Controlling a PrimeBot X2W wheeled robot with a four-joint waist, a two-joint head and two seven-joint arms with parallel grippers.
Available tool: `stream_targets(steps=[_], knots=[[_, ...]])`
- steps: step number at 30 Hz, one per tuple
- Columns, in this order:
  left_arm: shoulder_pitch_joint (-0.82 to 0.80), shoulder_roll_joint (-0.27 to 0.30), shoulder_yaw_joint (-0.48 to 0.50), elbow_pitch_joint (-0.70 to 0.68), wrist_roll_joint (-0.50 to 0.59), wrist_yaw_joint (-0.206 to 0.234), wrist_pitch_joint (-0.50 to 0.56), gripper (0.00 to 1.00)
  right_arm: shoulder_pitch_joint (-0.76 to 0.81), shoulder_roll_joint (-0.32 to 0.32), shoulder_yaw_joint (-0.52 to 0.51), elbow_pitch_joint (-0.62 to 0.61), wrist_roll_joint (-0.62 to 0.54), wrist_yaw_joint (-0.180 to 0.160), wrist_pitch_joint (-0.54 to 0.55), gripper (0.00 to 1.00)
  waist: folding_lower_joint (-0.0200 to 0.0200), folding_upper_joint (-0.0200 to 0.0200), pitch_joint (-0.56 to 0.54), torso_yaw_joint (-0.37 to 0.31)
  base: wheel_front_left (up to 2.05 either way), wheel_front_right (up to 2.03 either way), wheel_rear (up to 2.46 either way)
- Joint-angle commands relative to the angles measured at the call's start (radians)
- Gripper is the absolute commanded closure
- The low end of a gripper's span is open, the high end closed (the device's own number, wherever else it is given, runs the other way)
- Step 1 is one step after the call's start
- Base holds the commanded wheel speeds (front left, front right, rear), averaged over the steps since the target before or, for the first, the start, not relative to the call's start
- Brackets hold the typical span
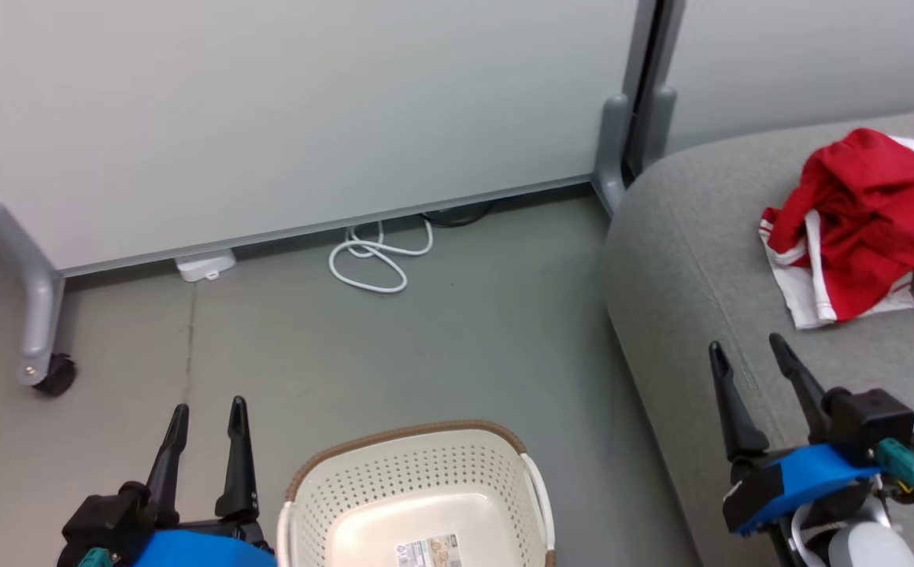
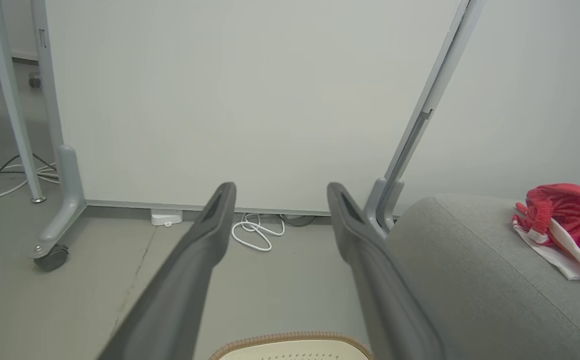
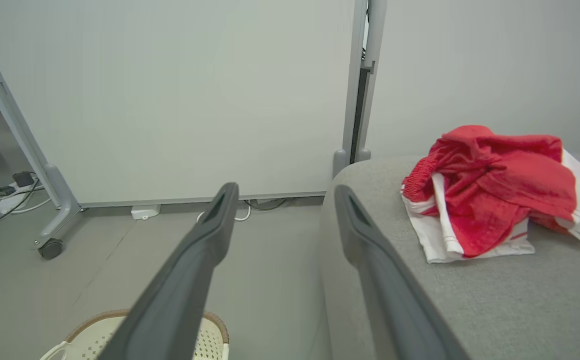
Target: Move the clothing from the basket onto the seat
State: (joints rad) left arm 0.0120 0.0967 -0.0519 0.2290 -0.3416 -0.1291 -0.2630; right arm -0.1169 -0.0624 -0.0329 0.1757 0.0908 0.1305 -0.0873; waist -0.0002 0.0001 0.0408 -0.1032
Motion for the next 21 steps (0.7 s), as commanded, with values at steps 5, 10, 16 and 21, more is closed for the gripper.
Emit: stream_targets(steps=[5, 10, 16, 21], knots=[[0.027, 0.005, 0.010, 0.016, 0.007, -0.002, -0.002, 0.00, 0.086, 0.009, 0.033, -0.070, -0.019, 0.000, 0.011, 0.00, 0.0002, -0.0001, -0.037, 0.063, 0.00, 0.00, 0.00], [0.033, 0.011, 0.017, 0.024, 0.001, -0.002, -0.002, 0.00, 0.120, 0.012, 0.050, -0.083, -0.008, 0.000, 0.012, 0.00, 0.0002, -0.0001, -0.041, 0.075, 0.00, 0.00, 0.00], [0.033, 0.019, 0.026, 0.038, -0.007, -0.002, -0.003, 0.00, 0.141, 0.012, 0.068, -0.076, 0.018, 0.000, 0.005, 0.00, 0.0002, -0.0001, -0.043, 0.074, 0.00, 0.00, 0.00], [0.035, 0.022, 0.021, 0.041, -0.011, -0.002, -0.003, 0.00, 0.144, 0.012, 0.067, -0.071, 0.028, 0.000, 0.001, 0.00, 0.0002, -0.0001, -0.043, 0.069, 0.00, 0.00, 0.00]])
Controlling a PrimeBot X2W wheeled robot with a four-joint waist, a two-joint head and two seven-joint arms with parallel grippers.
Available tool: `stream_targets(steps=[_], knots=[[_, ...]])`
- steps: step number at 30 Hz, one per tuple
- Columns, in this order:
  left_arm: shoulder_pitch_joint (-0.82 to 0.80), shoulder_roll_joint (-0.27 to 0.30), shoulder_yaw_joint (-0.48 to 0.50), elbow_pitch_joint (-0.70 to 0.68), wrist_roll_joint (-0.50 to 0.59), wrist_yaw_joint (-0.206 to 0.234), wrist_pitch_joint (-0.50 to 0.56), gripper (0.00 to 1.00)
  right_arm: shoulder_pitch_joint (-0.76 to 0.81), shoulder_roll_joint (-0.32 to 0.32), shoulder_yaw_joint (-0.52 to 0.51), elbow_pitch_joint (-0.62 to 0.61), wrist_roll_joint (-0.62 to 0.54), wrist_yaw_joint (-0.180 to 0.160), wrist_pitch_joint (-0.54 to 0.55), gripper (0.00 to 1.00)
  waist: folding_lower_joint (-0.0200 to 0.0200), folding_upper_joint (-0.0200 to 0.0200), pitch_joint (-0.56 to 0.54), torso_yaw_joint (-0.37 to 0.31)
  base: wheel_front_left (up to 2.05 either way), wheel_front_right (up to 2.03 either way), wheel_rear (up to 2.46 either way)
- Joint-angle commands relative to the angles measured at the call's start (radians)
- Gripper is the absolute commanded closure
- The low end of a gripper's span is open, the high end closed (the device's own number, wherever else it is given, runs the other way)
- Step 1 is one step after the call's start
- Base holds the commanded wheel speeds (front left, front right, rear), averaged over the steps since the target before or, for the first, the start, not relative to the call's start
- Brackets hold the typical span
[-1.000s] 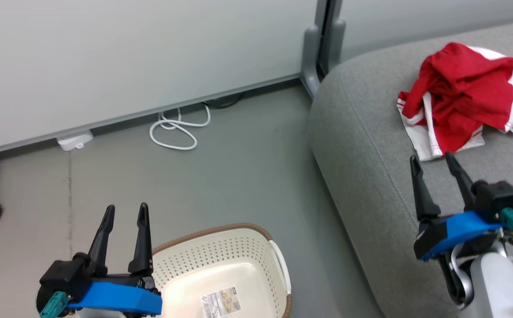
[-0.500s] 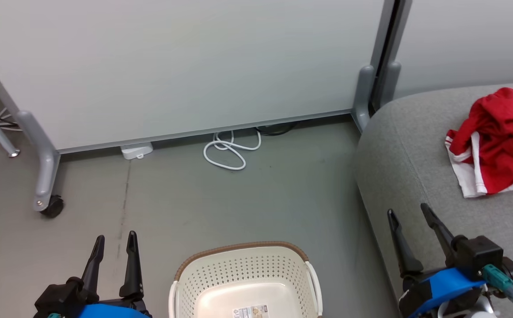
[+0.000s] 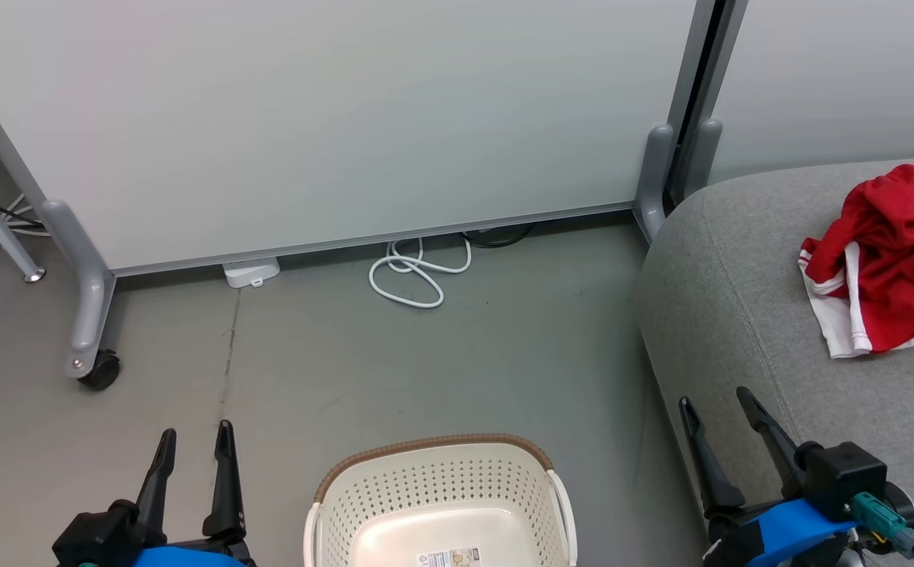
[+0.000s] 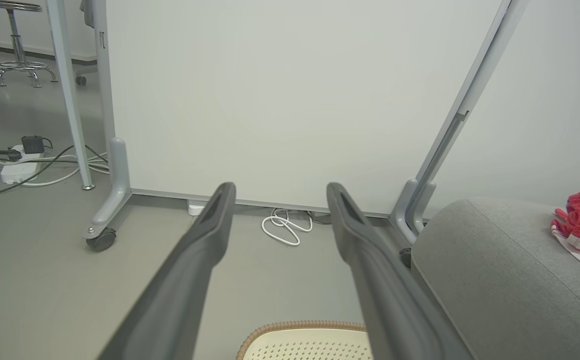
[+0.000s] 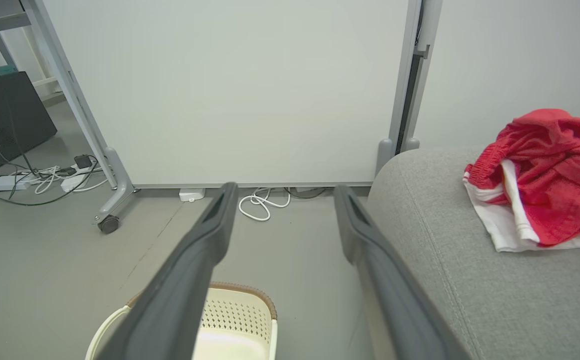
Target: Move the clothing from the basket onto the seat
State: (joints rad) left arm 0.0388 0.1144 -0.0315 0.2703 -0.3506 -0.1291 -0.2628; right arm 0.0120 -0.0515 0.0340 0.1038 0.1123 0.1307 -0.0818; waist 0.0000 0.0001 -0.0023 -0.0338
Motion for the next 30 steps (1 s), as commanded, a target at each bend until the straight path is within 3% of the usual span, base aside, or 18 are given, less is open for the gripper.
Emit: stream_targets(steps=[1, 15, 16, 26, 30], knots=[[0.010, 0.005, -0.001, 0.000, -0.003, -0.002, -0.003, 0.00, 0.016, 0.002, -0.001, 0.002, 0.007, 0.000, -0.006, 0.00, 0.0000, -0.0001, 0.000, -0.001, 0.00, 0.00, 0.00], [0.008, 0.014, -0.019, -0.006, -0.010, -0.002, -0.003, 0.00, 0.006, 0.002, 0.005, 0.025, 0.030, 0.000, -0.020, 0.00, 0.0000, -0.0001, 0.017, -0.010, 0.00, 0.00, 0.00], [0.001, 0.009, -0.018, -0.005, -0.007, 0.000, 0.000, 1.00, 0.002, 0.000, 0.005, 0.024, 0.027, 0.000, -0.014, 1.00, 0.0000, -0.0001, 0.017, -0.010, 0.00, 0.00, 0.00], [0.043, -0.025, -0.019, 0.086, -0.009, 0.000, 0.007, 1.00, 0.026, 0.002, 0.008, 0.117, 0.032, 0.000, -0.006, 1.00, 0.0001, -0.0001, 0.017, -0.010, 0.00, 0.00, 0.00], [0.034, -0.028, -0.011, 0.081, -0.076, 0.000, 0.026, 1.00, 0.020, -0.002, 0.005, 0.120, 0.114, 0.000, 0.000, 1.00, 0.0002, -0.0001, 0.017, -0.009, 0.00, 0.00, 0.00]])
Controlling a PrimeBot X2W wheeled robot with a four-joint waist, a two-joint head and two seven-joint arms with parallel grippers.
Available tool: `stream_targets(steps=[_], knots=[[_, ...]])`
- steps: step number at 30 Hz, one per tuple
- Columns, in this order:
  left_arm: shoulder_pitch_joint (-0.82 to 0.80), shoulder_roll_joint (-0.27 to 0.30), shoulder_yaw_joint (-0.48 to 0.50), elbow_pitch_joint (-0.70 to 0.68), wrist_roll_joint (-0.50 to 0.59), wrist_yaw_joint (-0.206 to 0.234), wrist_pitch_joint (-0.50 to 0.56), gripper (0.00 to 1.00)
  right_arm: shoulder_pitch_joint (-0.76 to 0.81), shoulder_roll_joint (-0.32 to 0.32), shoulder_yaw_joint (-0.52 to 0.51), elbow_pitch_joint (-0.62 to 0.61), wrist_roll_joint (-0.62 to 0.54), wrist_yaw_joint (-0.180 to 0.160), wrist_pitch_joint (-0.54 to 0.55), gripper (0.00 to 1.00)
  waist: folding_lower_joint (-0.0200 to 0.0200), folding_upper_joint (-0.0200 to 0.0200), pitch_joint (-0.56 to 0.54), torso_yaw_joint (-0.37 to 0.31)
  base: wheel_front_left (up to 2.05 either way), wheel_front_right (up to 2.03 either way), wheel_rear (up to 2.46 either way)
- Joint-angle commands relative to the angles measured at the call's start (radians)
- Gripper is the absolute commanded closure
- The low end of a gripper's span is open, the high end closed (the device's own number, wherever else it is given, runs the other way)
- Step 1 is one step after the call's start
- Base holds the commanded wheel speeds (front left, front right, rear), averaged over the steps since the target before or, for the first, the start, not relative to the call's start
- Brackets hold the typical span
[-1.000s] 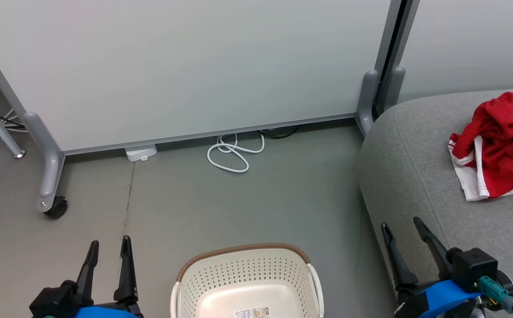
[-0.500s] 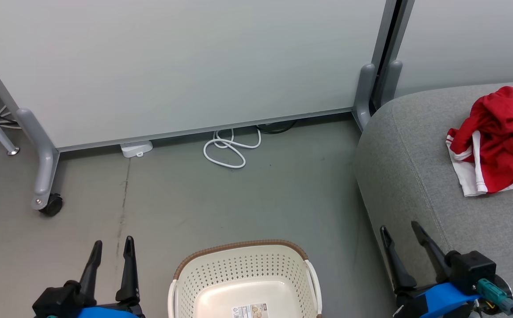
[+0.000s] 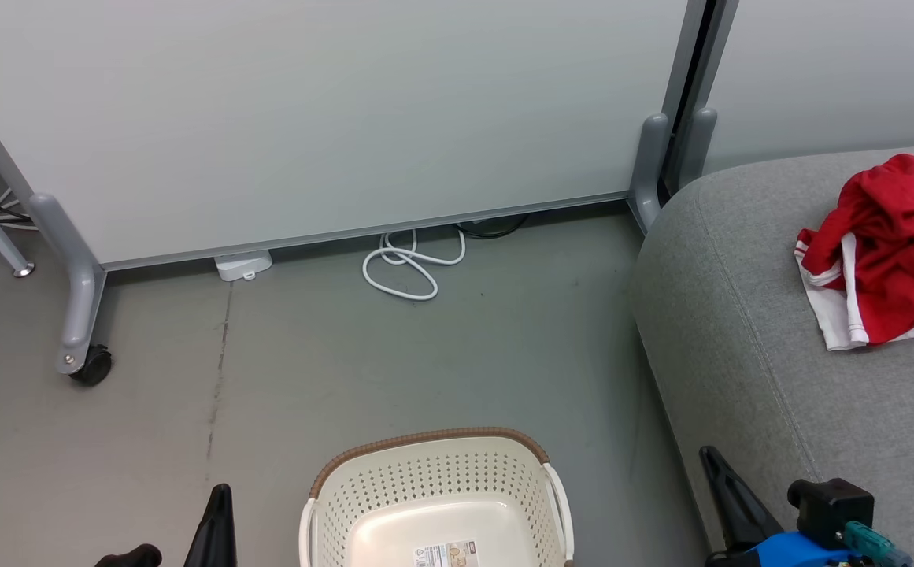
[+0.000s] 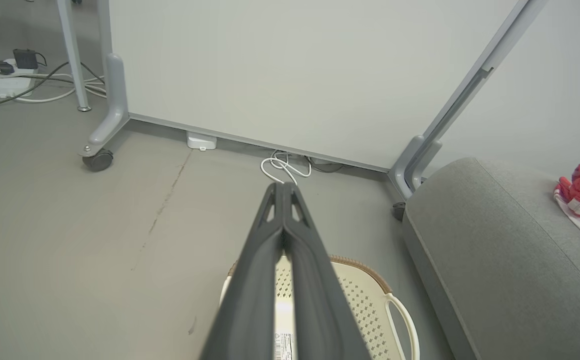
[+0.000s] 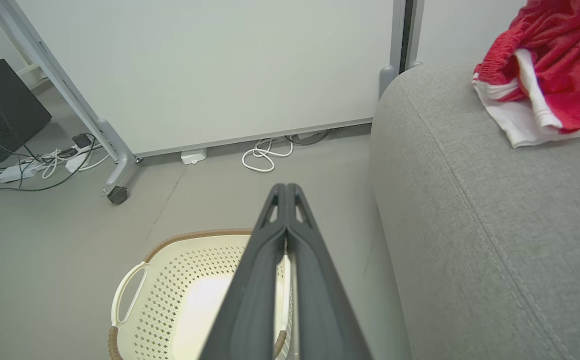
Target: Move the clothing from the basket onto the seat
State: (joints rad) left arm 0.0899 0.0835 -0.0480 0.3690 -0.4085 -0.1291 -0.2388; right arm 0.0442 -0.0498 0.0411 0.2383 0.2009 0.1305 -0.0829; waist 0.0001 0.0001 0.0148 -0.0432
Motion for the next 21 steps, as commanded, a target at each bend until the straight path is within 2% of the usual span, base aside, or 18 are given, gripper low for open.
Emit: stream_targets(steps=[1, 21], knots=[[-0.020, 0.003, 0.008, -0.019, -0.035, 0.000, 0.007, 1.00, -0.015, -0.005, -0.003, -0.015, 0.047, 0.000, 0.003, 1.00, 0.0000, -0.0001, 0.000, 0.001, 0.00, 0.00, 0.00], [-0.070, -0.006, 0.048, -0.048, -0.340, -0.001, 0.096, 1.00, -0.053, -0.018, -0.024, -0.012, 0.417, 0.000, 0.038, 1.00, 0.0000, -0.0001, -0.002, 0.008, 0.00, 0.00, 0.00]])
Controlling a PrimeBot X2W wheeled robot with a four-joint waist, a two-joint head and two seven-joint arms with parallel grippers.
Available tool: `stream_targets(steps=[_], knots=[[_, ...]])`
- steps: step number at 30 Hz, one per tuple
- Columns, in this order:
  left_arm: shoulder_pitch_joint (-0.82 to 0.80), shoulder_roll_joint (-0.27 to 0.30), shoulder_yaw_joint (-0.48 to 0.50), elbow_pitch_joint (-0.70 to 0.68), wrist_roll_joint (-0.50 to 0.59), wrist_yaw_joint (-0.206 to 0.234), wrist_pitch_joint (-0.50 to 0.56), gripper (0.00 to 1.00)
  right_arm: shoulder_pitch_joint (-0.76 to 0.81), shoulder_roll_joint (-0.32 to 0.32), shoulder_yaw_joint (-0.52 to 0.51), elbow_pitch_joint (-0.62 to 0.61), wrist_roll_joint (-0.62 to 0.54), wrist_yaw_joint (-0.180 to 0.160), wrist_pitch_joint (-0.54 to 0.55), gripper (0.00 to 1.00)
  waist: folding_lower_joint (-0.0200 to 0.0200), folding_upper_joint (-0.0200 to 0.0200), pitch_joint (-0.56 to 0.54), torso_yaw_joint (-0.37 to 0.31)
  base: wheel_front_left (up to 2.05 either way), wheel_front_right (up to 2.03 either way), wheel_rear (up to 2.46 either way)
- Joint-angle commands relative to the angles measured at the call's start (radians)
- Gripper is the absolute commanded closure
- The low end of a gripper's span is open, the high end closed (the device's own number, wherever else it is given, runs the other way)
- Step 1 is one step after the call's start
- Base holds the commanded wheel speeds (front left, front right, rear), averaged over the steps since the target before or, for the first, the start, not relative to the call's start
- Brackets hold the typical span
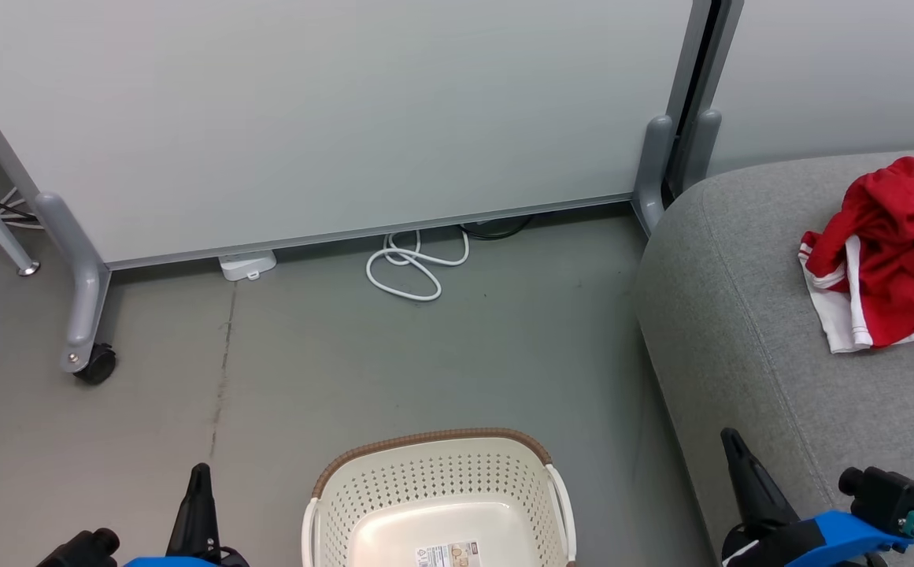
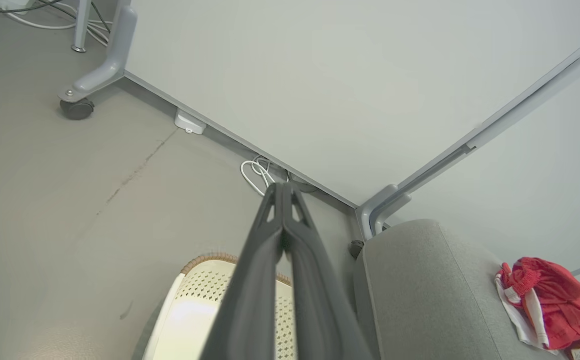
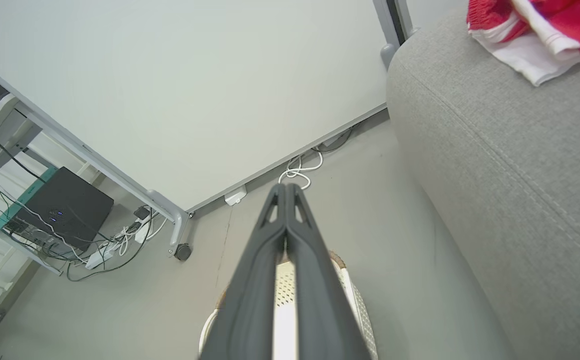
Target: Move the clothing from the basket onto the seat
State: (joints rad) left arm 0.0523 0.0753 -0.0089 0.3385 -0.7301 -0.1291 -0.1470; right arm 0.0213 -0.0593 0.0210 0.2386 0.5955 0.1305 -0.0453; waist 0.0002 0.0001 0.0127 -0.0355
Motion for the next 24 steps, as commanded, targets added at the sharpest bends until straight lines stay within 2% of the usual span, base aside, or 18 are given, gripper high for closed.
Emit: stream_targets(steps=[1, 24], knots=[[-0.035, 0.002, 0.010, -0.019, -0.032, -0.001, 0.008, 1.00, -0.032, -0.009, -0.005, -0.012, 0.039, 0.000, 0.003, 1.00, -0.0001, -0.0001, 0.000, 0.000, 0.00, 0.00, 0.00], [-0.077, -0.005, 0.046, -0.044, -0.294, -0.001, 0.086, 1.00, -0.063, -0.015, -0.031, -0.008, 0.352, 0.000, 0.039, 1.00, -0.0001, -0.0001, -0.002, 0.008, 0.00, 0.00, 0.00]])
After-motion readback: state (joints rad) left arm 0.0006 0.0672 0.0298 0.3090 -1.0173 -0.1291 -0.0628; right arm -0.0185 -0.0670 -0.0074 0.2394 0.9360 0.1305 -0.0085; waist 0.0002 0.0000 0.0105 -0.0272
